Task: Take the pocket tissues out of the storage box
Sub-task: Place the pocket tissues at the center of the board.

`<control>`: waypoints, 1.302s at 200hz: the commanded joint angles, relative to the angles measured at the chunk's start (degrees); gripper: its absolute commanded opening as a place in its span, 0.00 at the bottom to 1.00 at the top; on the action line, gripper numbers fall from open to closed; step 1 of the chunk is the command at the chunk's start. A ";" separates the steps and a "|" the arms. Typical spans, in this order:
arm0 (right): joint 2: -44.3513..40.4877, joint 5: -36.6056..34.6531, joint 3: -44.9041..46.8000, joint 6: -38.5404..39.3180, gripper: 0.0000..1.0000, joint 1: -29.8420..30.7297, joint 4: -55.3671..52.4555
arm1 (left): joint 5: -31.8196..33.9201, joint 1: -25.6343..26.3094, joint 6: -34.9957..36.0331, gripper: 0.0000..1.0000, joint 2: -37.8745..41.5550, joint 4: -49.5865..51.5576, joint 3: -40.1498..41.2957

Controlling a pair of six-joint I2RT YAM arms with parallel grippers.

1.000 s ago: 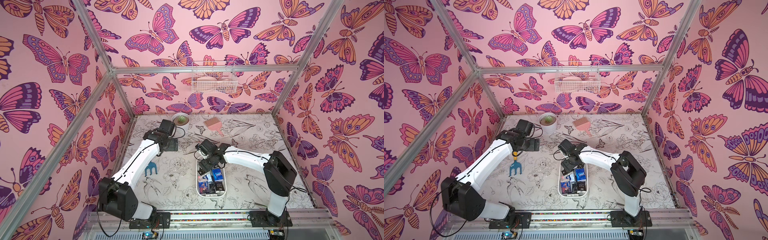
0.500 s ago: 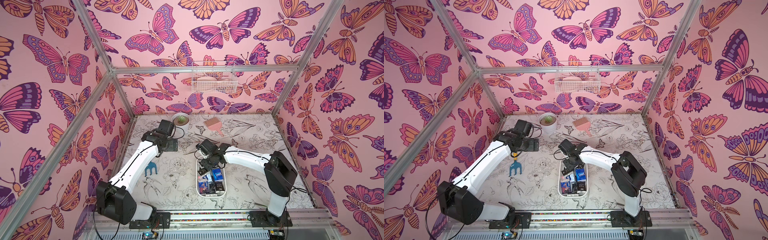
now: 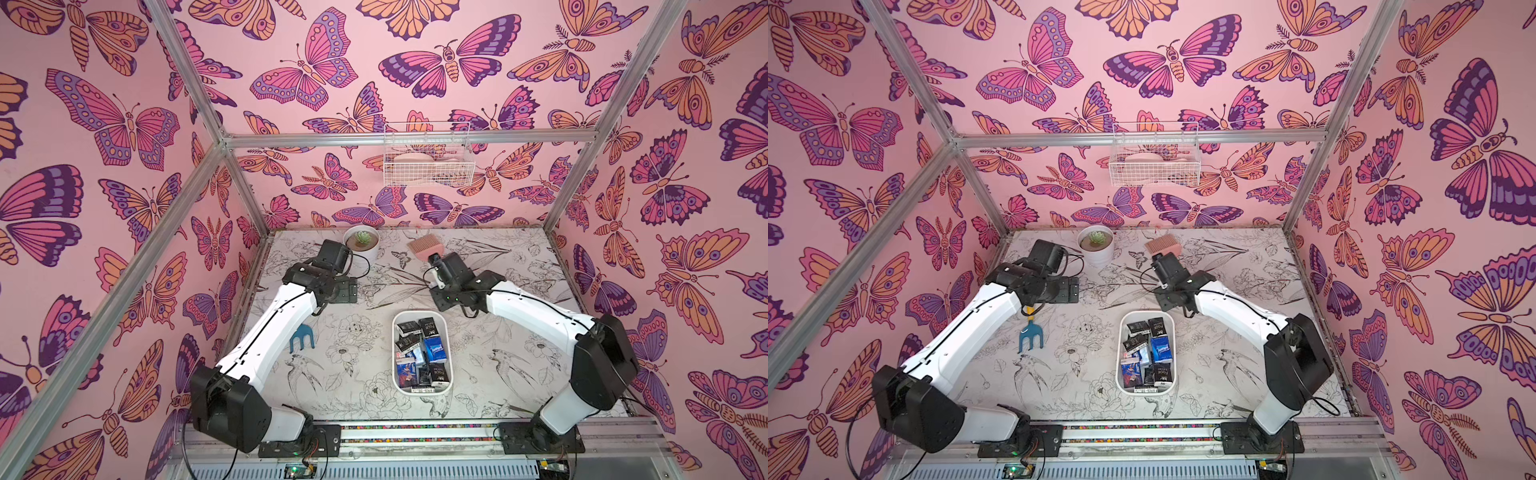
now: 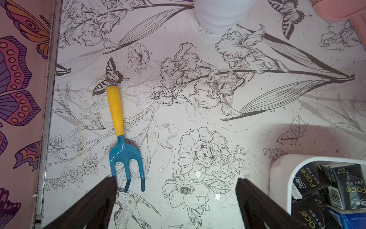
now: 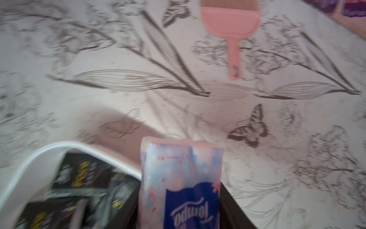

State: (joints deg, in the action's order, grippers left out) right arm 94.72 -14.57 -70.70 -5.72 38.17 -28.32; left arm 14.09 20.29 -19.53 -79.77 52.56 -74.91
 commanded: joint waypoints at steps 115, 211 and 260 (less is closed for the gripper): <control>12.16 -3.10 -2.85 -3.47 0.79 -7.79 4.02 | -1.63 0.62 -1.66 1.00 2.64 1.40 -0.23; 9.43 15.66 2.91 -8.76 0.55 -16.93 10.06 | -1.35 2.29 -2.71 1.00 1.21 1.28 -1.14; 14.59 16.06 2.50 -9.30 0.44 -17.16 10.13 | -0.73 2.65 -2.49 1.00 0.67 1.26 -1.63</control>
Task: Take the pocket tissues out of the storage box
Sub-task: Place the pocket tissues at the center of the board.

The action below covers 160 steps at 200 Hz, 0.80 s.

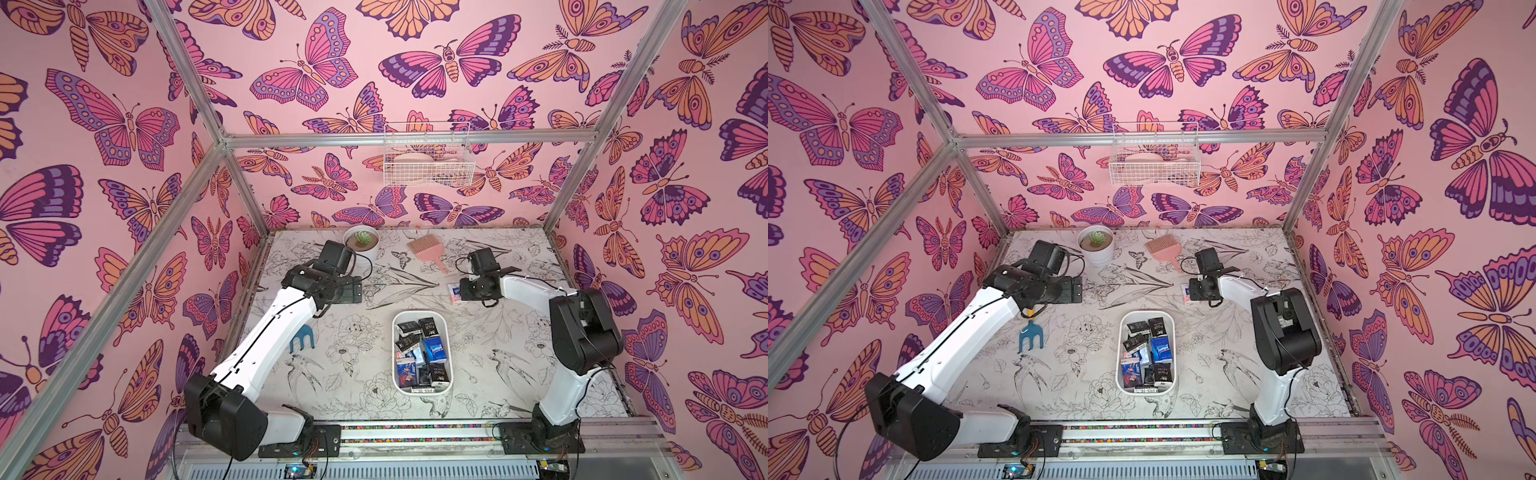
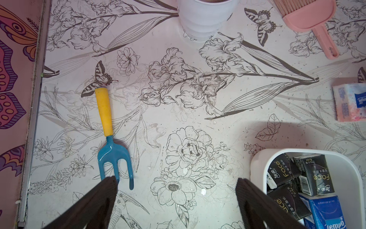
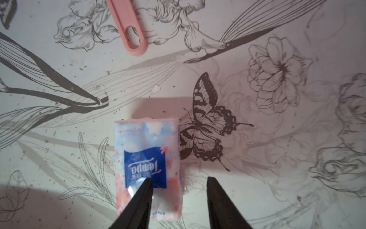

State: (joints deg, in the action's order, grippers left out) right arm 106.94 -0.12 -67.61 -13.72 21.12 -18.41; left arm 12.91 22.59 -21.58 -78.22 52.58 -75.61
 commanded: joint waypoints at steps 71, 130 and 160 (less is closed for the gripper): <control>-7.84 5.02 -0.19 -5.52 0.53 -0.12 0.41 | 0.83 0.85 -1.19 1.00 -0.71 1.28 -0.97; -16.48 9.69 -1.05 -1.66 0.61 8.09 -11.37 | 1.60 1.00 -1.00 1.00 -2.95 3.65 -3.69; -24.55 6.48 4.98 -4.05 0.63 21.02 -12.52 | 1.36 0.97 -1.86 1.00 -4.29 4.23 -3.52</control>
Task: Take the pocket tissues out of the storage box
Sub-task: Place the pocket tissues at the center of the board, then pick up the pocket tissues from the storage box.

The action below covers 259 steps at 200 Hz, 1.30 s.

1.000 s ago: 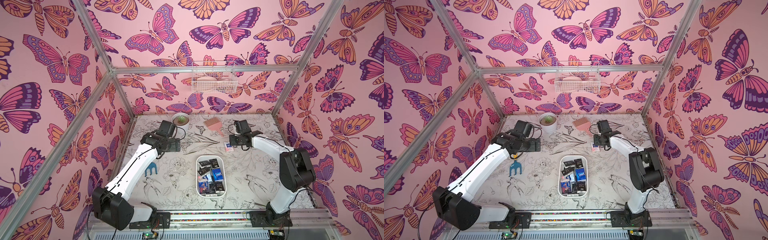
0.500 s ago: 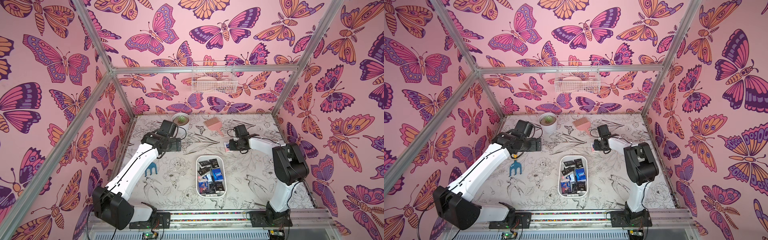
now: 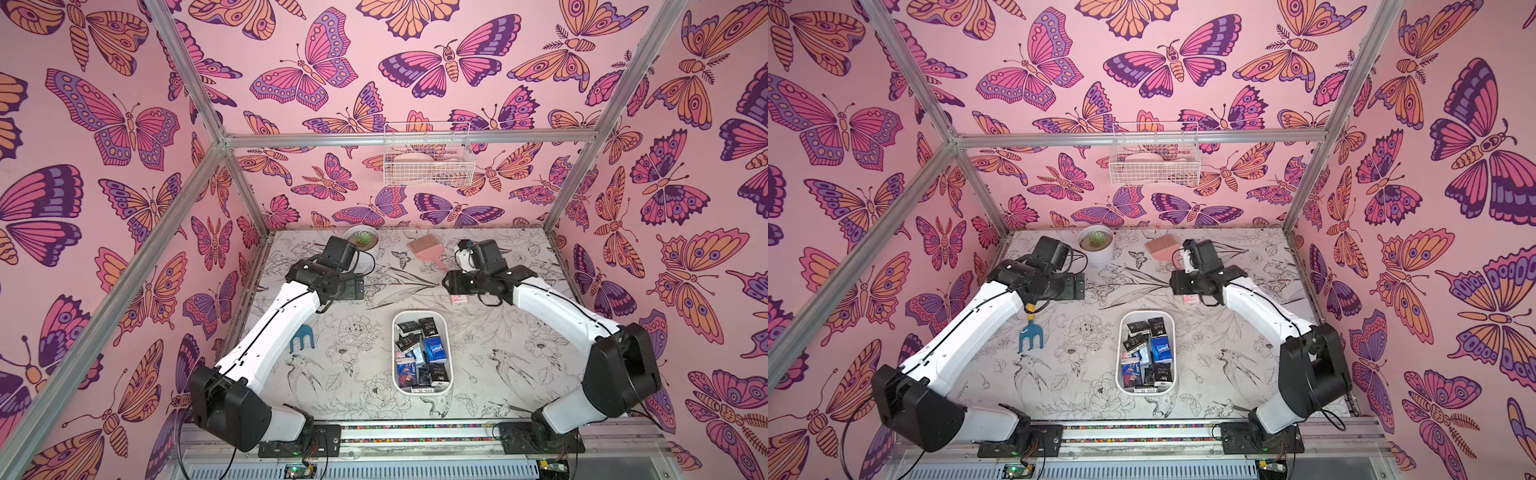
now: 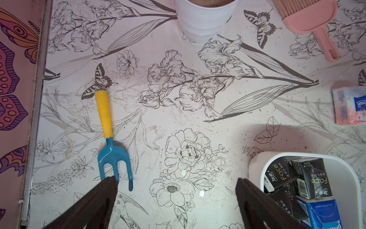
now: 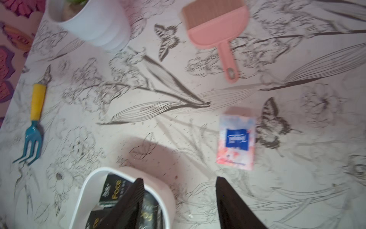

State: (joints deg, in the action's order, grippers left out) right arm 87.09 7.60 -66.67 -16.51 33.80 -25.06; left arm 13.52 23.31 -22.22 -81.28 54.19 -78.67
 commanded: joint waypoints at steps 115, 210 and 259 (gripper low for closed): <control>-6.05 4.80 20.68 -2.50 0.68 27.24 8.92 | 0.60 0.30 -1.07 1.00 -1.25 2.36 -1.03; 2.47 4.60 19.39 -4.75 0.60 28.33 15.06 | 0.56 0.31 -0.99 1.00 1.07 2.32 0.21; -0.15 6.72 20.26 -6.54 0.30 28.34 16.57 | 0.63 0.24 -1.34 1.00 1.38 2.40 0.48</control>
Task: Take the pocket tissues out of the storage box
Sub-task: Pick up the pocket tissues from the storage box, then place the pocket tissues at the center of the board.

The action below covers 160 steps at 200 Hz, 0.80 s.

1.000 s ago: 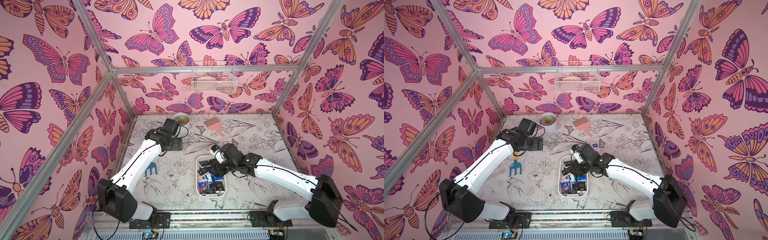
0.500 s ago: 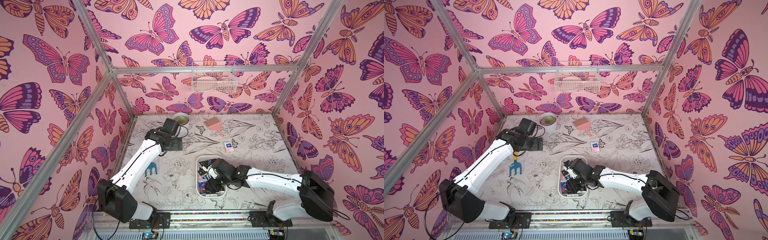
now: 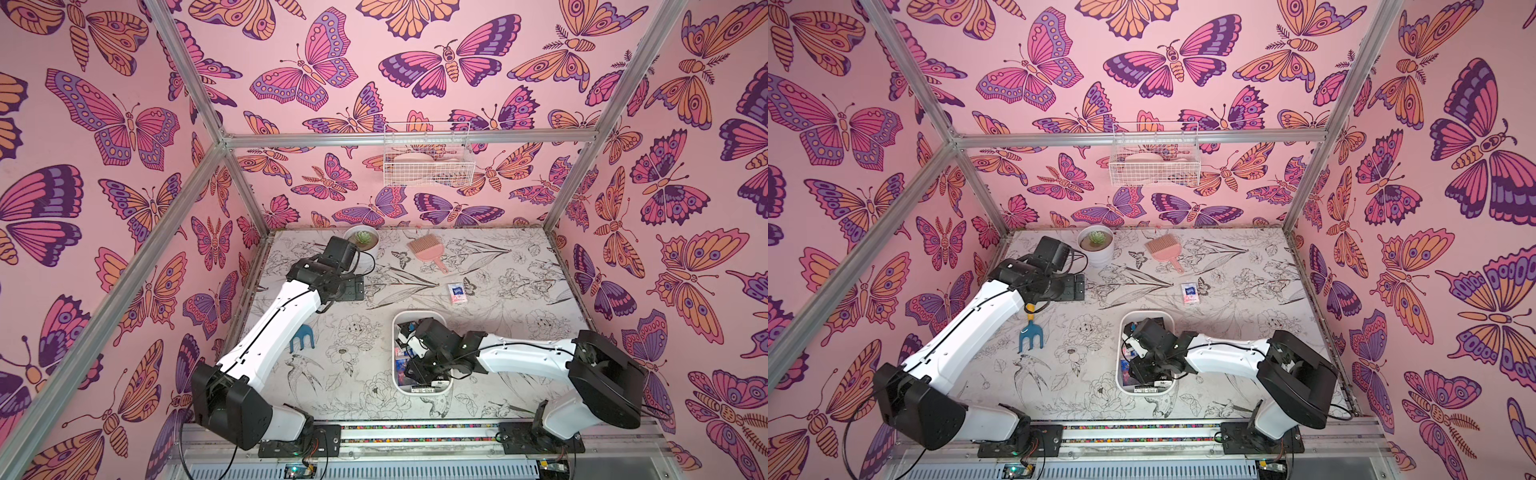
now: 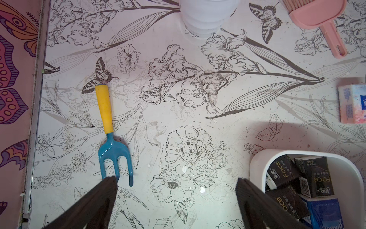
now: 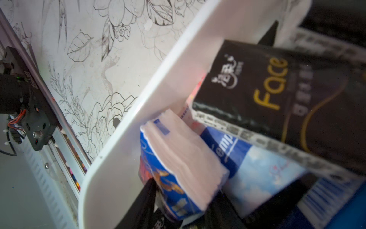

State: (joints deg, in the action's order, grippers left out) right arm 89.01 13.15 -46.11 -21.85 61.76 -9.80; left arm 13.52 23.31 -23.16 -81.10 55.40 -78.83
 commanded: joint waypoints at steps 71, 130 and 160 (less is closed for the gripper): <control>-13.50 -2.71 -2.75 0.38 0.21 -3.10 -6.24 | 0.85 0.25 -0.49 1.00 1.30 1.34 -1.01; -19.44 -2.89 -4.56 4.66 0.21 -29.00 -13.11 | 0.89 0.25 -0.41 1.00 0.07 1.27 -2.03; -18.04 -0.18 -4.78 5.59 0.20 -43.77 -13.88 | 1.16 0.26 -0.22 1.00 0.05 1.35 -2.10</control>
State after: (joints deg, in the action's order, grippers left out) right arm 70.22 11.31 -49.47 -18.28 25.76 -20.08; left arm 13.54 23.31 -23.24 -81.01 55.51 -80.20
